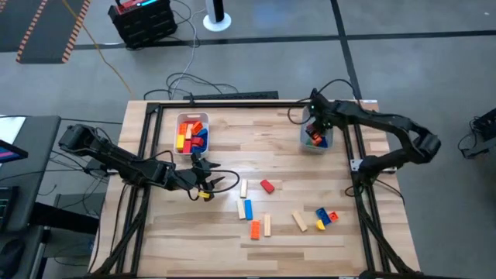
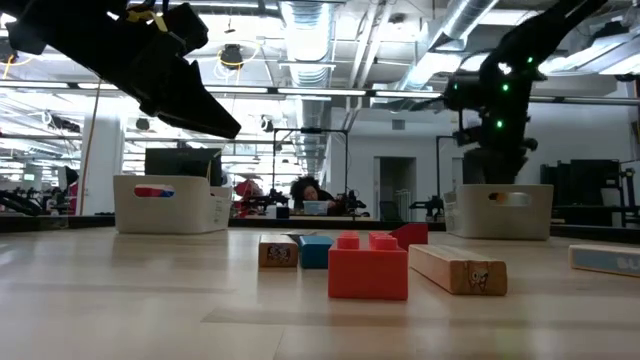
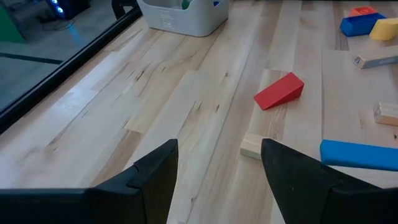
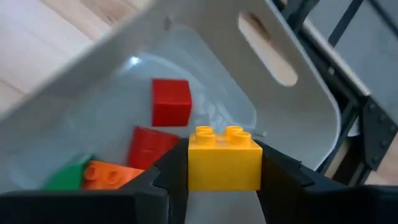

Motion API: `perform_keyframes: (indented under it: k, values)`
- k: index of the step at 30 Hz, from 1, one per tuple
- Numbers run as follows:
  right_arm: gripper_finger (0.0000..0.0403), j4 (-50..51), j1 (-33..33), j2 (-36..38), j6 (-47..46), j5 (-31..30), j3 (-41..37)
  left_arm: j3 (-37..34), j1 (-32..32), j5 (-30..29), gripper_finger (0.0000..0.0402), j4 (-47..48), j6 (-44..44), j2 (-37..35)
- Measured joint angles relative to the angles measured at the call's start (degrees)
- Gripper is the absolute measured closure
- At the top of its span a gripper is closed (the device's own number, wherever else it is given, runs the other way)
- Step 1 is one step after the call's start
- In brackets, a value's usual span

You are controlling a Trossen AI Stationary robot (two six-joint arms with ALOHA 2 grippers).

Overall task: Sort blocks by size
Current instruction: Put the small yellow game piece into the gray bin, then put the large red block into the white bin

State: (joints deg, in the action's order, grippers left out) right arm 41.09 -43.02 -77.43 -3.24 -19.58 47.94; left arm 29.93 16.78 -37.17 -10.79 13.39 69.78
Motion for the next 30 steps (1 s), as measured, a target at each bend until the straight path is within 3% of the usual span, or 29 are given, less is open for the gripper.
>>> perform_keyframes:
  k: [9,16,19,23,30]
  values:
    - [0.0156,0.0,-1.6,-3.6,3.3,1.9,0.0,0.0,-0.2,0.0,0.0178,-0.1,-0.3,0.0]
    - [0.0145,1.4,4.4,5.1,3.6,1.6,1.8,0.0,-0.3,0.0,0.0178,-0.2,-0.3,0.0]
    - [0.0144,1.3,11.3,11.1,0.9,1.6,2.3,0.0,-0.3,0.1,0.0178,-0.2,-0.3,0.0]
    - [0.0144,1.5,25.3,15.7,-7.3,0.8,2.3,0.0,-0.3,1.3,0.0178,-0.4,-0.3,0.0]
    - [0.0144,-8.6,50.1,10.8,-20.7,-9.4,0.3,0.0,-0.3,1.4,0.0178,-4.3,0.0,0.0]
